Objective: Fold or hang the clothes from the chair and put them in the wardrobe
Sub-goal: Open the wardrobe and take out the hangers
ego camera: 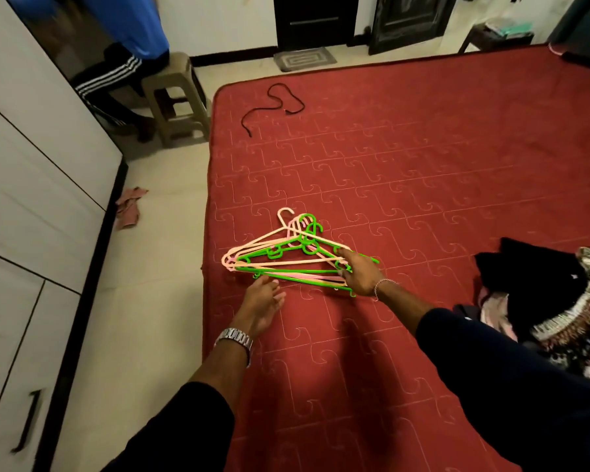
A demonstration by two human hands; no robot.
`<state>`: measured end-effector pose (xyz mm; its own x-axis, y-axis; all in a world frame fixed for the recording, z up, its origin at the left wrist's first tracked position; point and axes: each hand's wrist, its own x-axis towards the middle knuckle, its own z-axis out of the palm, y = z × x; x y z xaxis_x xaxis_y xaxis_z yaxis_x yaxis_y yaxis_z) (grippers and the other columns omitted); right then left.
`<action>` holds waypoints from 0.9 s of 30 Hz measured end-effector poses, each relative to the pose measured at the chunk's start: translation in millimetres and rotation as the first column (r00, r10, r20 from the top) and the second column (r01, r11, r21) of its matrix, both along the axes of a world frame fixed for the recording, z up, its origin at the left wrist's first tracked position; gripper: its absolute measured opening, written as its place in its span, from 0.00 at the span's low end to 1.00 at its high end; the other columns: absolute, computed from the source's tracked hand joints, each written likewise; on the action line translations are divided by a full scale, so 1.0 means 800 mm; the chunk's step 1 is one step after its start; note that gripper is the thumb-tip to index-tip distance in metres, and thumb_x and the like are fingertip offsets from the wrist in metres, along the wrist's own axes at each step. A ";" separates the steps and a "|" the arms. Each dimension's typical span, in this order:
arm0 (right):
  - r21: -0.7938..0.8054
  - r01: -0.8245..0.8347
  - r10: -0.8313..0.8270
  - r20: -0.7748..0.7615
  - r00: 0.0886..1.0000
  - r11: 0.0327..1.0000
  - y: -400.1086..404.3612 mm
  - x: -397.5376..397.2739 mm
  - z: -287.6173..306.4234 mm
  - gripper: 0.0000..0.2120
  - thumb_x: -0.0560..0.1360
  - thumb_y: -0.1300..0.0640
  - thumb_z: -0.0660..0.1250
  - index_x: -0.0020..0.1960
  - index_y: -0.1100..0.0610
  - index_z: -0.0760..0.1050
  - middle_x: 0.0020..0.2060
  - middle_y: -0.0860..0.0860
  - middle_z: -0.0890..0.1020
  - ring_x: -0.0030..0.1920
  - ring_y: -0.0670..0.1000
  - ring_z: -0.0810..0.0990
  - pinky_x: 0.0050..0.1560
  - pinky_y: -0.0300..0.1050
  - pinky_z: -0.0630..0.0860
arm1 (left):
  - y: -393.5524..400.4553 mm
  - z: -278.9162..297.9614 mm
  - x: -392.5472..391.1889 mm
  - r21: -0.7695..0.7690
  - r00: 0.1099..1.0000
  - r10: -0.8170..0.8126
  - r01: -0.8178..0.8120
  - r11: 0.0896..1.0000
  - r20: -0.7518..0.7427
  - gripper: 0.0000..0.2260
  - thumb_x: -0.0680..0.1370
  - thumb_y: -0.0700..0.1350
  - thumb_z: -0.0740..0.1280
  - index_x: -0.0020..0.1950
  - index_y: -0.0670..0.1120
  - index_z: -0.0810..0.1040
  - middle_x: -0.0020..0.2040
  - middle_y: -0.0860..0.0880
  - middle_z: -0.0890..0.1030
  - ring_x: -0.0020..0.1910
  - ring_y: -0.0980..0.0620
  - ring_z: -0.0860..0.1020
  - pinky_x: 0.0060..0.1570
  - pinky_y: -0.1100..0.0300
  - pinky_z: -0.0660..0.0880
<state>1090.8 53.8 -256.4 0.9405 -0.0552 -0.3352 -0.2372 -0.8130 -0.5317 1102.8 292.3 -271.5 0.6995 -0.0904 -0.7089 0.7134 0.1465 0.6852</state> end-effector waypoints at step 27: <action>-0.052 0.230 -0.225 0.089 0.970 0.972 -0.059 -0.294 0.176 0.25 0.79 0.55 0.69 0.73 0.59 0.69 0.70 0.59 0.74 0.69 0.59 0.73 0.67 0.46 0.67 | -0.129 0.179 -0.183 0.425 0.691 -0.649 0.508 0.749 0.319 0.15 0.80 0.41 0.68 0.66 0.42 0.71 0.40 0.50 0.76 0.34 0.56 0.71 0.30 0.61 0.67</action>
